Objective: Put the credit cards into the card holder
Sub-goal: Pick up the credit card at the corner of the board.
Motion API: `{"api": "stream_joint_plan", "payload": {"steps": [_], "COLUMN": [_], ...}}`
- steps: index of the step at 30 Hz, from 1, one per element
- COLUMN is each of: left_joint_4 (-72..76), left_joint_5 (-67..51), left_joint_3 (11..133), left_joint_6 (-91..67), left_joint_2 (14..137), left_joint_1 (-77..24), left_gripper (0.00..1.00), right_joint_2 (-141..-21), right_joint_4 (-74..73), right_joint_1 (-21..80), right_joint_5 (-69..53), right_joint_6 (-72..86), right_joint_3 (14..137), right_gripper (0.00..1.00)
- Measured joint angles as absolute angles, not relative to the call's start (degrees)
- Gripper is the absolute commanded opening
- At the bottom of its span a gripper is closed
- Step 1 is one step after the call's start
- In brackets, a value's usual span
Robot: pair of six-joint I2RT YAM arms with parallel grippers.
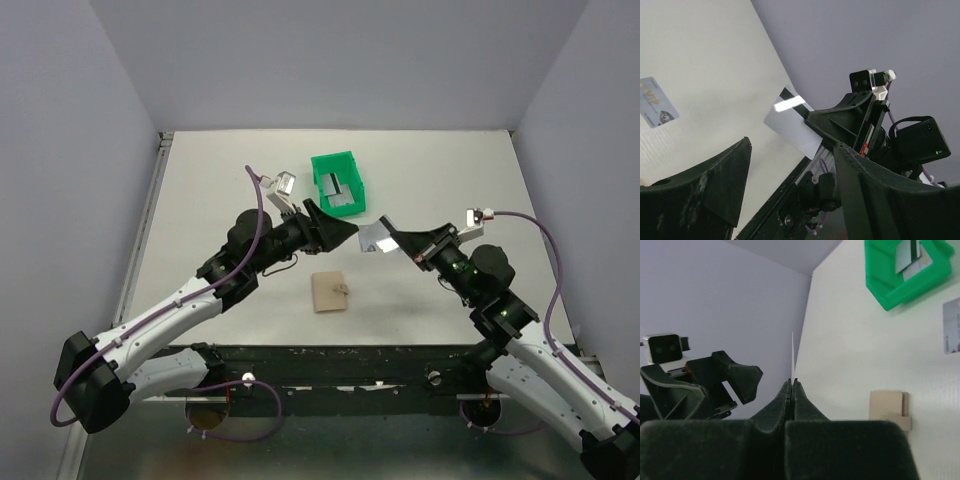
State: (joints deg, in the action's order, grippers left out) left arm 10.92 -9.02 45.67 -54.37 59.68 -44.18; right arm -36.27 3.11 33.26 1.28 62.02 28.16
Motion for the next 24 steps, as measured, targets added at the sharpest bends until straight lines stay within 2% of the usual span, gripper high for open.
{"api": "stream_joint_plan", "payload": {"steps": [12,24], "left_joint_4": [17.74,23.31], "left_joint_5": [-11.92,-14.11], "left_joint_3": [43.35,43.35], "left_joint_6": [-59.42,-60.03], "left_joint_2": [60.82,64.23], "left_joint_1": [-44.1,-44.1], "left_gripper": [0.73,0.55], "right_joint_2": [-38.79,-43.05], "right_joint_4": [19.46,26.92], "right_joint_1": [33.26,33.26], "right_joint_5": [-2.96,-10.26], "right_joint_6": [62.54,63.46], "right_joint_3": [27.81,27.79], "right_gripper": [0.0,0.0]}}
